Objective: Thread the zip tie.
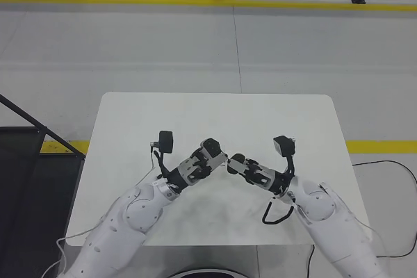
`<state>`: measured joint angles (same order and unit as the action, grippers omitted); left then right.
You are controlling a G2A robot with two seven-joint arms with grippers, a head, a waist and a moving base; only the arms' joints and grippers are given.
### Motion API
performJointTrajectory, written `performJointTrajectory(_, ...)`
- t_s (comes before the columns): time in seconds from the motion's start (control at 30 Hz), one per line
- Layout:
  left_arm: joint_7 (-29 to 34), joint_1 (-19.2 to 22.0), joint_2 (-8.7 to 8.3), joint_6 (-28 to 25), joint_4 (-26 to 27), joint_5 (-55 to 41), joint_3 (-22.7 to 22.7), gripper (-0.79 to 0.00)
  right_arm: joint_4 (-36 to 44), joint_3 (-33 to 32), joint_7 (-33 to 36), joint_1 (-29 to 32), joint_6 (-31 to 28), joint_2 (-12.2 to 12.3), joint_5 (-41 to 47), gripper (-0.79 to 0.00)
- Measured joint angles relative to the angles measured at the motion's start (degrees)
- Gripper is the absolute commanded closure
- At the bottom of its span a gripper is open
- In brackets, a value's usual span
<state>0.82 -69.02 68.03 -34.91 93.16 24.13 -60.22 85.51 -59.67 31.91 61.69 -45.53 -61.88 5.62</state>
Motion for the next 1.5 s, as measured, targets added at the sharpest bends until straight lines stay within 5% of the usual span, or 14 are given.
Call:
performJointTrajectory(1.27, -1.7, 0.6, 2.07, -2.8, -2.7, 1.7, -0.1, -0.126, -0.8, -0.5, -0.4, -0.2, 1.1, -1.1, -1.1, 0.000)
performJointTrajectory(1.37, -1.6, 0.5, 2.19, -2.8, -2.7, 1.6, -0.2, -0.012, -0.8, -0.6, -0.3, -0.2, 1.1, -1.2, -1.2, 0.000)
performJointTrajectory(1.5, -1.5, 0.5, 2.32, -2.9, -2.8, 1.6, -0.4, 0.000, -0.8, -0.6, -0.3, -0.2, 1.4, -1.3, -1.2, 0.000)
